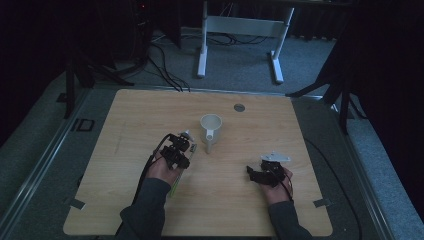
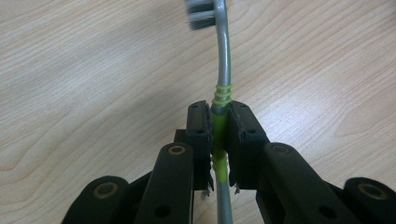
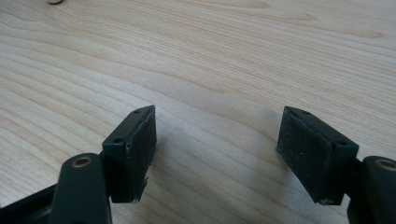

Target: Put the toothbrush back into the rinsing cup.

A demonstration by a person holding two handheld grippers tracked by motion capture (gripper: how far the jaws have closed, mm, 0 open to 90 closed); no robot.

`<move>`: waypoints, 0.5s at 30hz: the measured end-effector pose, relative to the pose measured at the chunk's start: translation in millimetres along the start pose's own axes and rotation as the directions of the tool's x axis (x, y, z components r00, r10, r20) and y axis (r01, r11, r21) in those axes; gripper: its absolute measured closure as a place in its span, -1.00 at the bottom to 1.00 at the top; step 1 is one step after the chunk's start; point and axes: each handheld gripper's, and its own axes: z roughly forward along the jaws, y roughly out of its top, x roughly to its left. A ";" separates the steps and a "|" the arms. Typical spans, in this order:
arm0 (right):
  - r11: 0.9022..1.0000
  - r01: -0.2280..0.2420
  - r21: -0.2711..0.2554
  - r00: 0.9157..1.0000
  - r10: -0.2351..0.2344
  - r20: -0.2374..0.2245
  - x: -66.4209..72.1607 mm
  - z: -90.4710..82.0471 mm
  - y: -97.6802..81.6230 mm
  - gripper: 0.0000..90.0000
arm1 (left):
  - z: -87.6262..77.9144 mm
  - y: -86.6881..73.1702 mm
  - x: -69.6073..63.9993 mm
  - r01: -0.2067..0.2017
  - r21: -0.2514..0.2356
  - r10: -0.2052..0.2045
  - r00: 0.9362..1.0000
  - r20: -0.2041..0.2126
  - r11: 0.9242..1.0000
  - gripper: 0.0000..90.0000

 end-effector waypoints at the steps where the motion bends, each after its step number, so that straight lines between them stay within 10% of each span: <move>1: 1.000 0.000 0.000 1.000 0.000 0.000 0.0 0.0 0.0 -0.38 | -0.6 0.0 0.1 0.003 -0.004 -0.003 1.000 -0.001 1.000 0.78; 15: 1.000 -0.001 0.000 1.000 0.001 0.000 0.1 0.0 0.0 -0.38 | -6.3 -1.5 4.2 0.010 -0.070 -0.011 1.000 -0.020 0.998 0.78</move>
